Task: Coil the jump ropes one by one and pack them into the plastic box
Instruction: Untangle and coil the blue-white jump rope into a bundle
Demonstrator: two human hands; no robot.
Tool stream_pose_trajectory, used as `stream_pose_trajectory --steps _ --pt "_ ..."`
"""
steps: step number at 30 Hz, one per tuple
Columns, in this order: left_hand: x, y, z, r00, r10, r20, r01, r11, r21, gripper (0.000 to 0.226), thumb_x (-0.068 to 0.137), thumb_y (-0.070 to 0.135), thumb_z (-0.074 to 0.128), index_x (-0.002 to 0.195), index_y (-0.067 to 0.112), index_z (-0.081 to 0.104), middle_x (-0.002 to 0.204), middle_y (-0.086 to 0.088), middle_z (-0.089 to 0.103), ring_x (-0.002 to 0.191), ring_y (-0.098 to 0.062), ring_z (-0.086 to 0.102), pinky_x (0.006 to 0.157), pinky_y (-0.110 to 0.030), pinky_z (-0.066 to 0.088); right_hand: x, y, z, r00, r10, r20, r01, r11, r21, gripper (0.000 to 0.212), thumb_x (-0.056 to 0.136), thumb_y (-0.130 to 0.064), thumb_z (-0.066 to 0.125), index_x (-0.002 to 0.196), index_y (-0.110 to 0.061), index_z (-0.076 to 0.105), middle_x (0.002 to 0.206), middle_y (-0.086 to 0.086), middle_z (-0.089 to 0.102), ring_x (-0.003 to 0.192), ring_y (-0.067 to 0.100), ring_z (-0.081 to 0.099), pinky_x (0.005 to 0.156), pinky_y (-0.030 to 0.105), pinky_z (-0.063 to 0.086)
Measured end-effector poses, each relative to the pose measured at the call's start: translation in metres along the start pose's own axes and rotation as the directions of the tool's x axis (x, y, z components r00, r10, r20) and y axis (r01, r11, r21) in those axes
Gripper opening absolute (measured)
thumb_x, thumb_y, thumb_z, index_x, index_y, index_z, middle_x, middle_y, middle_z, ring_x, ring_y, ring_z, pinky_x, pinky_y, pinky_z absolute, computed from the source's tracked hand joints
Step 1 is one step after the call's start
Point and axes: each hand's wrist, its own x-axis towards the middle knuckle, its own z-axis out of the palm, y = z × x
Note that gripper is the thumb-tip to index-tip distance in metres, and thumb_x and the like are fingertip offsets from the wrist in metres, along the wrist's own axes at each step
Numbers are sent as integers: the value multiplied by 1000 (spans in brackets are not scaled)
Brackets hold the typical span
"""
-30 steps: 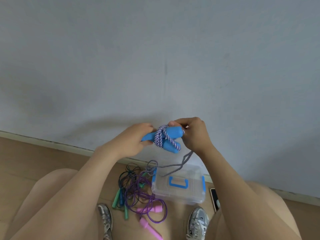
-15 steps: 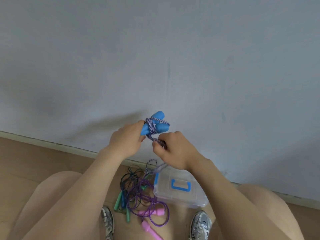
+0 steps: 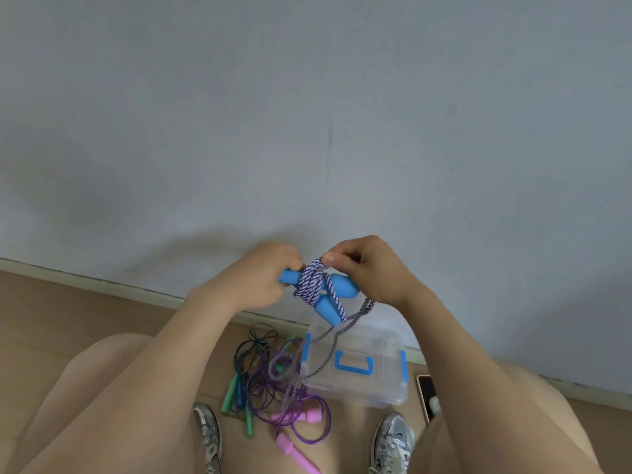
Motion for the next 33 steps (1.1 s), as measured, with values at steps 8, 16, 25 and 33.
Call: stream_pose_trajectory --steps 8,16,25,33 --pt "-9 21 -19 969 -197 -148 109 880 -462 44 69 -19 63 62 23 69 57 13 54 56 -1 45 57 -25 33 -3 2 1 951 108 291 -283 686 670 34 87 -19 80 103 11 74 101 24 64 87 29 57 69 33 54" --pt "2 13 -13 876 -439 -198 165 659 -734 37 78 -19 61 102 10 60 90 4 68 80 -8 62 73 -32 46 -7 -17 35 982 161 97 -183 939 289 41 114 -35 42 92 -14 70 63 -3 46 52 11 38 53 27 33" --pt "3 4 13 842 -428 -328 520 803 289 20 92 0 57 107 11 67 109 -11 67 109 -36 58 81 -38 45 -20 -43 42 939 173 298 -283 880 381 43 112 -32 43 85 -5 62 53 3 43 39 20 42 46 30 38" --pt "3 6 23 995 -95 -11 91 913 398 29 88 -7 57 101 18 65 106 3 55 113 -21 46 82 -37 28 -4 -13 1 973 -45 -224 5 985 -175 34 97 -39 73 79 -10 69 56 -4 49 52 11 41 57 30 34"
